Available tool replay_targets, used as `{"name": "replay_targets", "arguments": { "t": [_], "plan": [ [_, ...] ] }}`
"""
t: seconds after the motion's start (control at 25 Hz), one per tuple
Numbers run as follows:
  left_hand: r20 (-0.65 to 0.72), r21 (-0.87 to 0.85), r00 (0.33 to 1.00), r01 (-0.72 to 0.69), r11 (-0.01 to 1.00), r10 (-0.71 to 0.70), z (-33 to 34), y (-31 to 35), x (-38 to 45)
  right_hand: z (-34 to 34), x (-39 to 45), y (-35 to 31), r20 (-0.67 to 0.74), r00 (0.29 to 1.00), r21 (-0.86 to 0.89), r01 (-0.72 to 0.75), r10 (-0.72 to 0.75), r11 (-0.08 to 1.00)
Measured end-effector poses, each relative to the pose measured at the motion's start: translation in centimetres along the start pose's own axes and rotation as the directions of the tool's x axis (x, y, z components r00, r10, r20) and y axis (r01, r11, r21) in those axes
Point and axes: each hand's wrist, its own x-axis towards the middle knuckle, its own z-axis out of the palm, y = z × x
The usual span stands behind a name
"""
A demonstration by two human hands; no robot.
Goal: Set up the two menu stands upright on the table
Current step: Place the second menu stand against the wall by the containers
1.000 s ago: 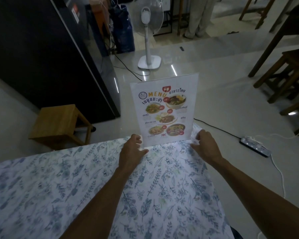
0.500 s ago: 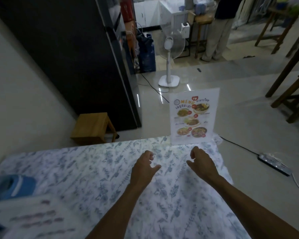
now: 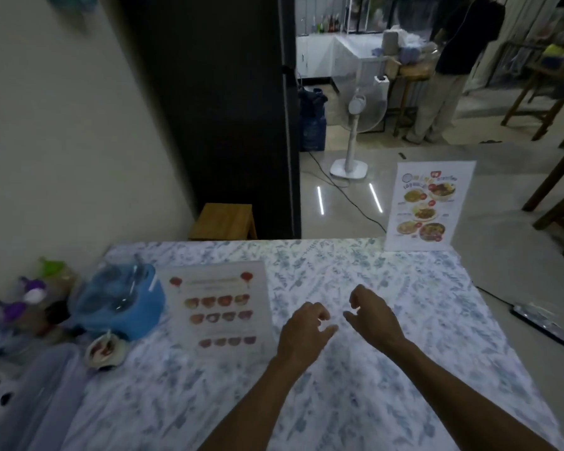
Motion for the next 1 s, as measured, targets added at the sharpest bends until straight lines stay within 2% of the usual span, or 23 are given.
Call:
{"name": "replay_targets", "arguments": {
  "t": [0.12,0.2,0.36,0.48,0.56,0.68,0.76,0.88,1.0],
  "plan": [
    [0.019,0.037,0.997,0.07,0.997,-0.071,-1.8,-4.9,-5.5,3.1,-2.6,-3.9,0.139,0.99,0.054,0.003,-0.01,0.999],
    [0.008,0.06,0.979,0.201,0.978,-0.202,-3.3,-8.7,-8.5,5.4,-3.9,-6.2,0.269,0.963,0.101,-0.008,-0.02,0.995],
    [-0.104,0.15,0.888,0.46,0.875,-0.448,-7.1,-16.2,-12.4,10.2,-5.4,-9.5,0.385,0.921,0.121,0.003,-0.049,0.993],
    [-0.241,0.13,0.811,0.572,0.81,-0.534,-9.2,-19.9,-13.1,12.7,-5.7,-10.7,0.409,0.912,0.107,-0.025,-0.021,0.994],
    [-0.266,0.065,0.779,0.602,0.796,-0.568,-10.0,-21.7,-12.4,13.9,-5.7,-11.1,0.376,0.926,0.064,-0.057,0.028,0.996],
    [-0.181,-0.025,0.788,0.594,0.804,-0.588,-10.8,-23.5,-10.3,14.7,-5.2,-10.9,0.27,0.953,0.01,-0.149,0.141,0.989],
    [-0.135,-0.094,0.816,0.553,0.828,-0.561,-10.8,-23.9,-8.8,15.1,-4.7,-10.3,0.269,0.958,0.033,-0.116,0.103,0.993],
    [-0.11,-0.188,0.87,0.457,0.87,-0.481,-10.5,-23.5,-6.9,14.9,-3.2,-9.7,0.347,0.938,0.175,-0.054,-0.01,0.983],
    [-0.023,-0.319,0.86,0.476,0.819,-0.509,-10.4,-24.8,-5.4,15.4,-1.4,-9.2,0.39,0.92,0.178,-0.029,-0.044,0.984]
  ]
}}
